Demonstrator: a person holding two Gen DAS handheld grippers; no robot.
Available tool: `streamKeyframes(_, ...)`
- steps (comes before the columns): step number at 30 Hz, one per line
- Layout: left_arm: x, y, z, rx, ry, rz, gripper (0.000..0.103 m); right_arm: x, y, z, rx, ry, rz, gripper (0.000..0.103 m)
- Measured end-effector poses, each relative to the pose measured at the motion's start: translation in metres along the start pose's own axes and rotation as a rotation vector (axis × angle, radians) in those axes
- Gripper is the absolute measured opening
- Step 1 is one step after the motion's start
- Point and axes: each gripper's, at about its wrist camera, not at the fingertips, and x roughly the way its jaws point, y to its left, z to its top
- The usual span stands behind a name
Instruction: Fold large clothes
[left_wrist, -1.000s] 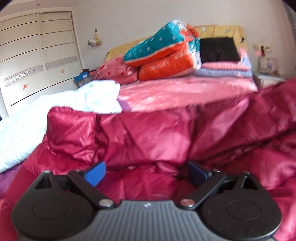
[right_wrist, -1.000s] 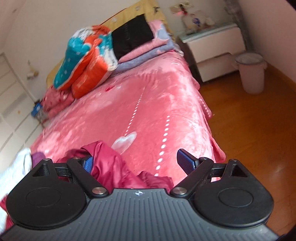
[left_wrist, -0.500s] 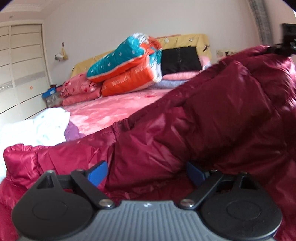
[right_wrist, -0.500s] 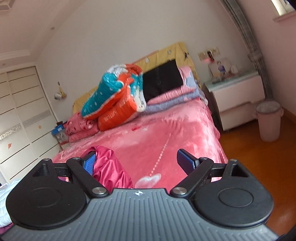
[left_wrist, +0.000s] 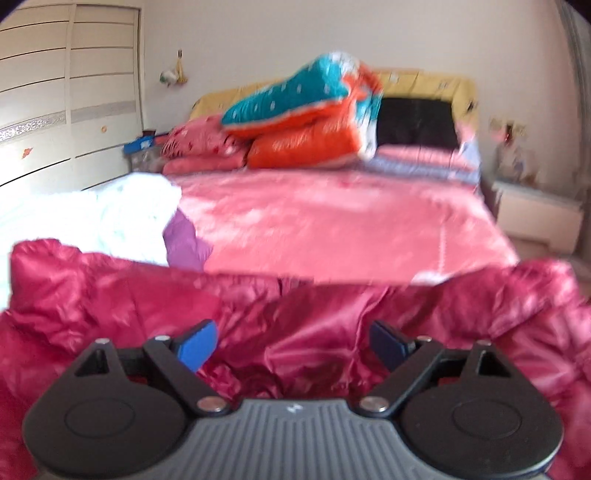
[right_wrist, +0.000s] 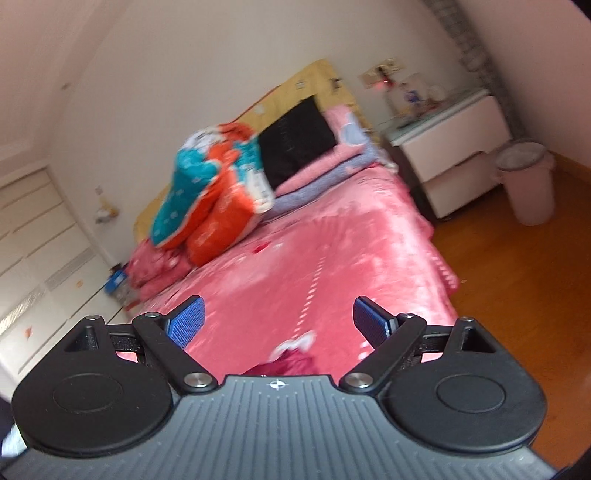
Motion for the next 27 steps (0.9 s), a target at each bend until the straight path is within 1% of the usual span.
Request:
streamKeyframes(2,-0.012,0.012,0.002,0.005,-0.022,-0.004,0.090,0.004,0.019,-0.011,-0.078,0.028,0.034,0.103)
streamKeyframes(3,-0.014,0.019,0.002,0.015,-0.028,0.007,0.090,0.008,0.028,-0.017,-0.113,0.042,0.058,0.103)
streamKeyframes(5,-0.011,0.035,0.006,0.028,-0.019,0.055,0.090,0.012,0.042,-0.029,-0.179,0.070,0.098,0.103)
streamKeyframes(7,-0.006,0.052,0.010,-0.004,0.006,0.078,0.087,0.024,0.054,-0.043,-0.244,0.129,0.108,0.103)
streamKeyframes(10,0.008,0.069,0.011,-0.033,0.050,0.075,0.087,0.041,0.063,-0.065,-0.323,0.199,0.062,0.103)
streamKeyframes(12,0.021,0.071,0.008,-0.016,0.078,0.093,0.086,0.056,0.063,-0.075,-0.384,0.242,-0.038,0.103)
streamKeyframes(14,0.031,0.072,0.003,-0.009,0.098,0.095,0.086,0.071,0.055,-0.081,-0.380,0.291,-0.115,0.103)
streamKeyframes(16,0.041,0.073,-0.003,-0.026,0.112,0.087,0.087,0.080,0.043,-0.081,-0.335,0.318,-0.146,0.103)
streamKeyframes(18,0.051,0.070,-0.008,-0.030,0.123,0.082,0.088,0.088,0.037,-0.083,-0.319,0.321,-0.176,0.103)
streamKeyframes(20,0.058,0.068,-0.013,-0.036,0.126,0.076,0.092,0.091,0.034,-0.084,-0.320,0.307,-0.219,0.103)
streamKeyframes(24,0.072,0.072,-0.022,-0.098,0.138,0.056,0.099,0.100,0.024,-0.085,-0.262,0.320,-0.238,0.103)
streamKeyframes(27,0.079,0.074,-0.029,-0.114,0.129,0.048,0.100,0.102,0.028,-0.093,-0.280,0.319,-0.257,0.103)
